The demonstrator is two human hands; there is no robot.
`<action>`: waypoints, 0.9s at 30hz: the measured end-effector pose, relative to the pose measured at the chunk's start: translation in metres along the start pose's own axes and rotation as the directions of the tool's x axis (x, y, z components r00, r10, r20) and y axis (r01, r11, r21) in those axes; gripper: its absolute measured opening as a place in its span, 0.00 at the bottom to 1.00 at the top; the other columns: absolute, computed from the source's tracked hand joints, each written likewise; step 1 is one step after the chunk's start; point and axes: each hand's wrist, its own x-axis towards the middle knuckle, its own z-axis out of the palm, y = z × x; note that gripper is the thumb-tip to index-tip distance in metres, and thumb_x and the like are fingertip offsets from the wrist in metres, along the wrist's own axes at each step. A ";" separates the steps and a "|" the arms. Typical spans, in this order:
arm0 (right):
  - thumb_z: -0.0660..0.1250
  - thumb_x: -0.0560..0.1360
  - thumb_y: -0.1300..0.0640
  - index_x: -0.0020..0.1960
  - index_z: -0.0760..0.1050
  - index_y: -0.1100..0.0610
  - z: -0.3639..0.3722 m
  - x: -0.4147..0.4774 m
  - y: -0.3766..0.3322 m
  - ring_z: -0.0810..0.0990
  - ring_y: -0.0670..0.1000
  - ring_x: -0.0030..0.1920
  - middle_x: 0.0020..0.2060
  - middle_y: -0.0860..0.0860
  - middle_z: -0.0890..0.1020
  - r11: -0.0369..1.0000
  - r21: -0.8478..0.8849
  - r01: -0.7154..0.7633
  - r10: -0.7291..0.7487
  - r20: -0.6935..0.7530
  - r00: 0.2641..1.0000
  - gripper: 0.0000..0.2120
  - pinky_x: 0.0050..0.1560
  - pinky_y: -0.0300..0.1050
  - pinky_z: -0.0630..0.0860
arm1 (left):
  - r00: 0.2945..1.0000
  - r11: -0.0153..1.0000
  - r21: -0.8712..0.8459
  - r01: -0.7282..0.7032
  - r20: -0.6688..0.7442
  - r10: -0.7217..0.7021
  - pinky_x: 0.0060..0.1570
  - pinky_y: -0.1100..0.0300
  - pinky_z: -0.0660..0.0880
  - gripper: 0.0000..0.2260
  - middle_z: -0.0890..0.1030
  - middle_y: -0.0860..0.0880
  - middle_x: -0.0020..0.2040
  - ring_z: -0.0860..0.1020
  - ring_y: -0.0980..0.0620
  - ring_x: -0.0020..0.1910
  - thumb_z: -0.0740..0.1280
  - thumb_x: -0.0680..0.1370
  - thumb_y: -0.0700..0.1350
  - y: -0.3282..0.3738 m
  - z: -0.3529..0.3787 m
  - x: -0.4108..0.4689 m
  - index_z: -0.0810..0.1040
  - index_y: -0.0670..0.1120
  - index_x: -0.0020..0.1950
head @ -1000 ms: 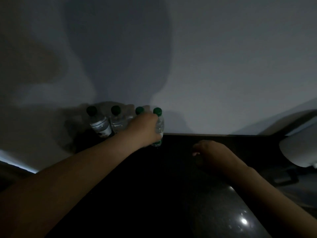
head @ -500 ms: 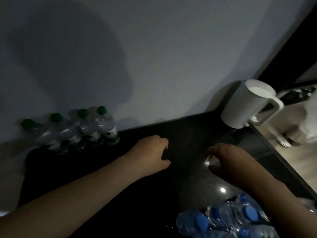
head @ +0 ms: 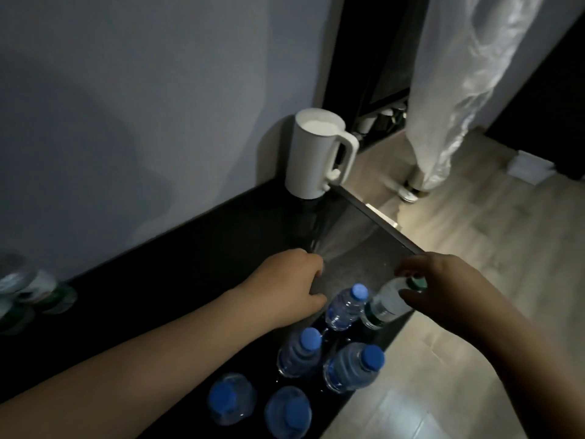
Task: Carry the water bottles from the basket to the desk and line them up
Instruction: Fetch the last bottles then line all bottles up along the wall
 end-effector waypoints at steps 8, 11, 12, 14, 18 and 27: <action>0.70 0.72 0.52 0.58 0.78 0.49 0.030 -0.014 0.082 0.78 0.47 0.51 0.52 0.46 0.81 0.987 0.108 -0.120 0.125 -0.042 0.991 0.15 0.45 0.38 0.70 | 0.992 0.995 0.034 -0.091 0.087 0.088 0.46 0.56 0.76 0.11 0.75 0.52 0.48 0.75 0.53 0.45 0.68 0.72 0.53 0.053 0.038 0.052 0.75 0.49 0.51; 0.70 0.73 0.51 0.60 0.76 0.49 0.048 -0.009 0.100 0.78 0.47 0.52 0.54 0.46 0.80 0.980 0.143 -0.137 0.144 -0.040 0.989 0.16 0.47 0.38 0.72 | 0.988 0.994 0.057 -0.096 0.124 0.089 0.45 0.57 0.76 0.10 0.74 0.52 0.47 0.75 0.54 0.44 0.68 0.73 0.52 0.062 0.052 0.068 0.75 0.49 0.51; 0.70 0.73 0.51 0.61 0.75 0.50 0.054 -0.007 0.103 0.78 0.47 0.52 0.54 0.47 0.80 0.977 0.164 -0.135 0.144 -0.042 0.989 0.17 0.47 0.38 0.71 | 0.987 0.993 0.069 -0.096 0.133 0.087 0.46 0.56 0.77 0.11 0.74 0.52 0.48 0.75 0.53 0.45 0.68 0.73 0.52 0.064 0.056 0.072 0.75 0.49 0.51; 0.70 0.73 0.51 0.63 0.74 0.51 0.063 -0.001 0.106 0.78 0.48 0.53 0.55 0.48 0.79 0.969 0.210 -0.131 0.144 -0.049 0.988 0.20 0.48 0.39 0.72 | 0.986 0.992 0.084 -0.091 0.149 0.078 0.48 0.54 0.77 0.12 0.75 0.51 0.49 0.75 0.53 0.46 0.68 0.73 0.52 0.066 0.062 0.077 0.75 0.48 0.52; 0.71 0.72 0.51 0.68 0.70 0.52 0.077 0.011 0.104 0.78 0.52 0.56 0.60 0.51 0.78 0.953 0.287 -0.098 0.128 -0.086 0.988 0.25 0.54 0.48 0.76 | 0.980 0.990 0.092 -0.102 0.183 0.084 0.48 0.57 0.77 0.14 0.75 0.52 0.50 0.75 0.54 0.47 0.69 0.73 0.53 0.068 0.069 0.077 0.75 0.49 0.55; 0.71 0.72 0.53 0.67 0.69 0.53 0.095 0.035 0.084 0.78 0.54 0.52 0.57 0.54 0.77 0.952 0.303 -0.027 0.067 -0.124 0.990 0.25 0.52 0.53 0.78 | 0.978 0.992 0.053 -0.111 0.184 0.099 0.49 0.58 0.77 0.16 0.76 0.54 0.51 0.76 0.57 0.48 0.69 0.72 0.57 0.069 0.062 0.042 0.75 0.52 0.57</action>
